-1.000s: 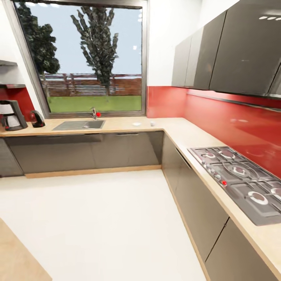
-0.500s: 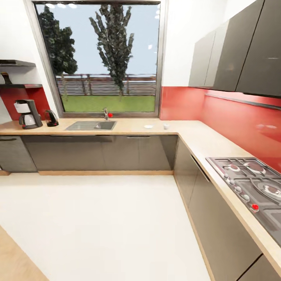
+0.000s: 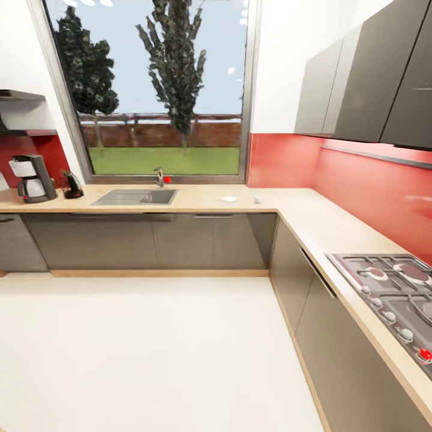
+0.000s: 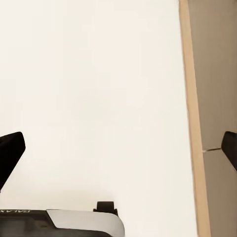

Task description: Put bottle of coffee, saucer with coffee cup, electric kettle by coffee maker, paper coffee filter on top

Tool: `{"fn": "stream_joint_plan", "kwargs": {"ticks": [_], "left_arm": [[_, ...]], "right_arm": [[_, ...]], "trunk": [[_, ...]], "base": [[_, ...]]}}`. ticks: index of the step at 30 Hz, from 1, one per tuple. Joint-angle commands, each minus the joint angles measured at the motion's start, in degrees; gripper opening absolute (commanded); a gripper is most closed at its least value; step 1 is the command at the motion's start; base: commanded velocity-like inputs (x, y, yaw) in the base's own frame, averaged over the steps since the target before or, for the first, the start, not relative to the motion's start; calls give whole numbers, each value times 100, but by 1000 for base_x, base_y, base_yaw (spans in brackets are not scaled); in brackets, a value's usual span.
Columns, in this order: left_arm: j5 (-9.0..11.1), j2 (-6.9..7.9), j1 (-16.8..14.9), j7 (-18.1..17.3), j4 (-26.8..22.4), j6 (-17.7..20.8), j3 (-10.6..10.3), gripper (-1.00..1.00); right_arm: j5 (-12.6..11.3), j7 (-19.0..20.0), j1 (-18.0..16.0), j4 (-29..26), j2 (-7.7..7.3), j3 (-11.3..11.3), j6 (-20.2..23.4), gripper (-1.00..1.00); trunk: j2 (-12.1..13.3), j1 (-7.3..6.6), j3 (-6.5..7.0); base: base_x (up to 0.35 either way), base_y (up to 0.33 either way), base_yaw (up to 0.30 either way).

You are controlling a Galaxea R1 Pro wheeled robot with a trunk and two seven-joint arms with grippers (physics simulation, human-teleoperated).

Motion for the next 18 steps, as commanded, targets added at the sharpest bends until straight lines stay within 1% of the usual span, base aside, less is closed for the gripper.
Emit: {"fn": "stream_joint_plan", "kwargs": {"ticks": [1, 7, 10, 18], "left_arm": [[35, 0, -4, -2, 3, -16, -3, 100], [35, 0, -4, -2, 3, -16, -3, 100], [35, 0, -4, -2, 3, -16, -3, 100], [35, 0, -4, -2, 3, -16, -3, 100]], "right_arm": [[6, -2, -4, 3, -1, 1, -17, 100], [6, -2, -4, 3, -1, 1, -17, 100], [6, -2, -4, 3, -1, 1, -17, 100], [6, -2, -4, 3, -1, 1, -17, 100]], "trunk": [[-11, 7, -12], [-11, 7, -12], [-11, 7, -12], [-11, 7, -12]], "base": [[336, 0, 0], [336, 0, 19], [336, 0, 202], [336, 0, 273]]}}
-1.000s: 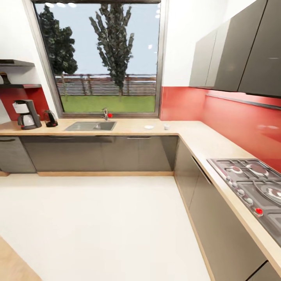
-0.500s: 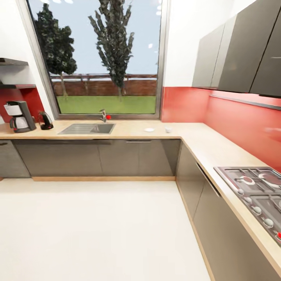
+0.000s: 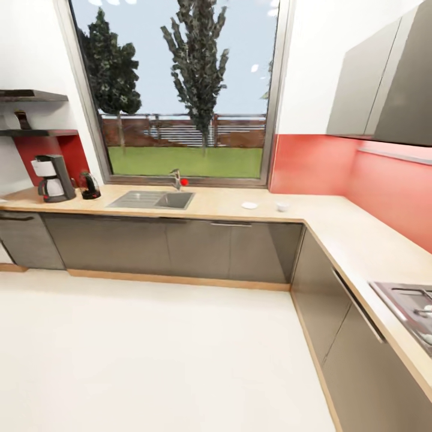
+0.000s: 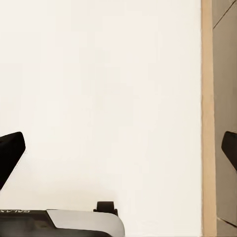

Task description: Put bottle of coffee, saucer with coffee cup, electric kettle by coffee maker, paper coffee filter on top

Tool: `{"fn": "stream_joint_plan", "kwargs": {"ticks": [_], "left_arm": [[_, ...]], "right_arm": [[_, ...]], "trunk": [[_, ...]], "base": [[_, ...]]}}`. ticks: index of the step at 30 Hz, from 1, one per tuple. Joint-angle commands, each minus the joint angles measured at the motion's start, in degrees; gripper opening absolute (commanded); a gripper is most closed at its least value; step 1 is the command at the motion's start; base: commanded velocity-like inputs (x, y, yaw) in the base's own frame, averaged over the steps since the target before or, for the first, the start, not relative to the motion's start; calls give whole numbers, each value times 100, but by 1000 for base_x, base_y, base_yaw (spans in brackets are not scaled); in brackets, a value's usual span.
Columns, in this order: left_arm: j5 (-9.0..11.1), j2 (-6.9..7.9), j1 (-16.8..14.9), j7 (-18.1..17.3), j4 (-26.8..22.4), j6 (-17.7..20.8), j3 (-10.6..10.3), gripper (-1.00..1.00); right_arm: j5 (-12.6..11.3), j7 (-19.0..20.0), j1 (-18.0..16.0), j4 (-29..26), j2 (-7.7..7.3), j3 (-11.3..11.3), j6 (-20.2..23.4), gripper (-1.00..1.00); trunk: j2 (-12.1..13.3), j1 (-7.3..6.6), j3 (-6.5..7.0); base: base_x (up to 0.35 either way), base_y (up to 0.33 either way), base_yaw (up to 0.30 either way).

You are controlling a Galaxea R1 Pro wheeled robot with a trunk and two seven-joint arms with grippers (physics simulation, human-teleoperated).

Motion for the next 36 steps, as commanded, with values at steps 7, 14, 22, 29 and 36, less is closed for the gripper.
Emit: {"fn": "stream_joint_plan", "kwargs": {"ticks": [7, 14, 22, 29, 36], "left_arm": [[34, 0, -6, -2, 5, -17, -3, 100], [34, 0, -6, -2, 5, -17, -3, 100], [33, 0, -6, -2, 5, -17, -3, 100], [34, 38, -6, -2, 5, -17, -2, 100], [34, 43, -6, -2, 5, -17, -3, 100]], "right_arm": [[6, -2, -3, 1, -1, 1, -17, 100], [6, -2, -3, 1, -1, 1, -17, 100], [6, -2, -3, 1, -1, 3, -17, 100], [6, -2, -3, 1, -1, 6, -17, 100], [6, -2, -3, 1, -1, 1, -17, 100]], "trunk": [[-11, 7, -12], [-11, 7, -7], [-11, 7, 27], [-11, 7, 61], [-11, 7, 94]], "base": [[336, 0, 278], [336, 0, 278], [336, 0, 266], [336, 0, 251], [336, 0, 221]]}}
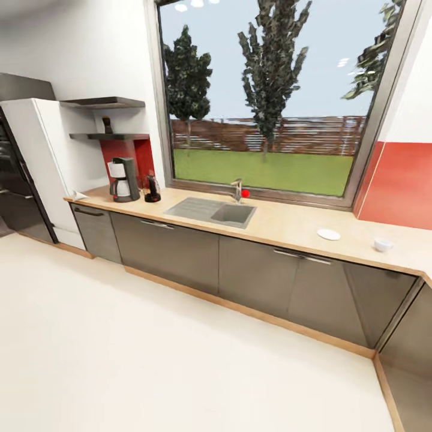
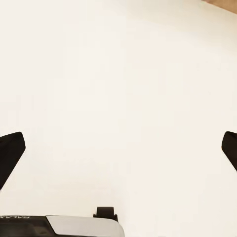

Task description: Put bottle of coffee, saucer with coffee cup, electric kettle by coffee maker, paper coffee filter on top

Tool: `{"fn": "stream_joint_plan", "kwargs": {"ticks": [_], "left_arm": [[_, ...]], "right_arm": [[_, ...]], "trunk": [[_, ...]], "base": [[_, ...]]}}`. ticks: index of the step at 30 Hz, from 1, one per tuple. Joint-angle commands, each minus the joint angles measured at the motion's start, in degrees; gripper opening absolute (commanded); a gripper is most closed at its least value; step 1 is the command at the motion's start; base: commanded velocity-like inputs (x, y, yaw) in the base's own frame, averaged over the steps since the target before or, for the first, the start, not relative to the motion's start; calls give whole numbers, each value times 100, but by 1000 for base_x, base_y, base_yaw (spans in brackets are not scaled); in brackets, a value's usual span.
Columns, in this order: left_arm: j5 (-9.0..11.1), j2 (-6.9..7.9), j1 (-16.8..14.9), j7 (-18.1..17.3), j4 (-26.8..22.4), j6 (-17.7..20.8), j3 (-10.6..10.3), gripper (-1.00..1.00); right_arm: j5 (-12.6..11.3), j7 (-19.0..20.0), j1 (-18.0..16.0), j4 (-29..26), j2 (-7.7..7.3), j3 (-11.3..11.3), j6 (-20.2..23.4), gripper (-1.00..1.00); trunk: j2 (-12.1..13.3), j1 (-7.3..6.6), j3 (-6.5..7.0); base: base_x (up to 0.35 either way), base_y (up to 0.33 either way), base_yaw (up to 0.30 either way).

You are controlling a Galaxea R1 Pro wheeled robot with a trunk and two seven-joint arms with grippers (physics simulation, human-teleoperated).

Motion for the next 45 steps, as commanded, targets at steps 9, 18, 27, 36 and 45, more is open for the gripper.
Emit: {"fn": "stream_joint_plan", "kwargs": {"ticks": [9, 18, 27, 36, 45], "left_arm": [[34, 1, -5, -2, 4, -16, -3, 100], [34, 1, -5, -2, 6, -16, -2, 100], [34, 1, -5, -2, 4, -16, 1, 100], [34, 1, -5, -2, 4, -16, -1, 100], [34, 1, -5, -2, 4, -16, -1, 100]], "right_arm": [[18, 7, -4, 2, -6, 10, -17, 100], [217, 0, -4, 3, -2, 9, -17, 100], [251, 0, -4, 2, -1, 9, -17, 100], [252, -2, -4, 2, -1, 9, -17, 100], [252, -2, -4, 2, -1, 9, -17, 100]], "trunk": [[-11, 7, -11], [-11, 7, -10], [-11, 7, -10], [-11, 7, -10], [-11, 7, -10]], "base": [[336, 0, 12], [336, 2, 0], [336, 85, 2], [336, 124, 172], [336, 98, 275]]}}
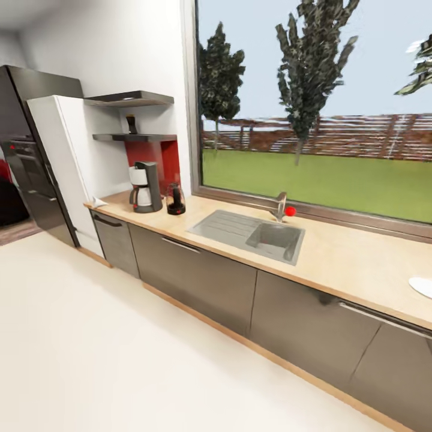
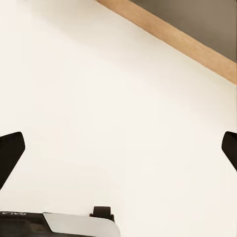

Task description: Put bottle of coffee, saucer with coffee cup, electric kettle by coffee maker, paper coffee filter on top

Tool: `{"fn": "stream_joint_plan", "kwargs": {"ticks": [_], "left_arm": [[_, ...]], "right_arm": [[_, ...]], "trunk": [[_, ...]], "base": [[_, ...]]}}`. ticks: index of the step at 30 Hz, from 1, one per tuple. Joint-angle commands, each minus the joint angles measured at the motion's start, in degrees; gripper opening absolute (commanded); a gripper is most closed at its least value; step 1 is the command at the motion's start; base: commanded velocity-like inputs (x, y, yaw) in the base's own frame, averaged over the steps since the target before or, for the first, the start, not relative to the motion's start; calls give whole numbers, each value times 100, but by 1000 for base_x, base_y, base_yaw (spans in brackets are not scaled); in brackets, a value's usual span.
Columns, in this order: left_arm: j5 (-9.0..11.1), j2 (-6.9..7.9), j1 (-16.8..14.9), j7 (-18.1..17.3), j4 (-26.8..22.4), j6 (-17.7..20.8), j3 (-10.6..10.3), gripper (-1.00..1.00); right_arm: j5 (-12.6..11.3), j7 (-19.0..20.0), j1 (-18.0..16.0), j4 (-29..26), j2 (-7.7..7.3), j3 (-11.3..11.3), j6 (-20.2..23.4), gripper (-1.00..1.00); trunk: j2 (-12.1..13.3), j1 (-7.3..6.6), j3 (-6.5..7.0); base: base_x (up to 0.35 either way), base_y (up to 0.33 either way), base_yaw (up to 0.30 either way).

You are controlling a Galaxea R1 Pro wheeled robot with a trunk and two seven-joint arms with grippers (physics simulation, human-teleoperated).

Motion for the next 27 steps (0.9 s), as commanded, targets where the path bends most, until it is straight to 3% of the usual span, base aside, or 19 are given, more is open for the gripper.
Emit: {"fn": "stream_joint_plan", "kwargs": {"ticks": [1, 27], "left_arm": [[34, 0, -6, -2, 5, -16, -4, 100], [34, 0, -6, -2, 8, -16, -4, 100]], "right_arm": [[29, -2, -3, 1, -2, 1, -15, 100], [29, -2, -3, 2, -2, 1, -15, 100]], "trunk": [[-12, 7, -13], [-12, 7, -13]], "base": [[336, 25, 277], [336, 10, 277]]}}
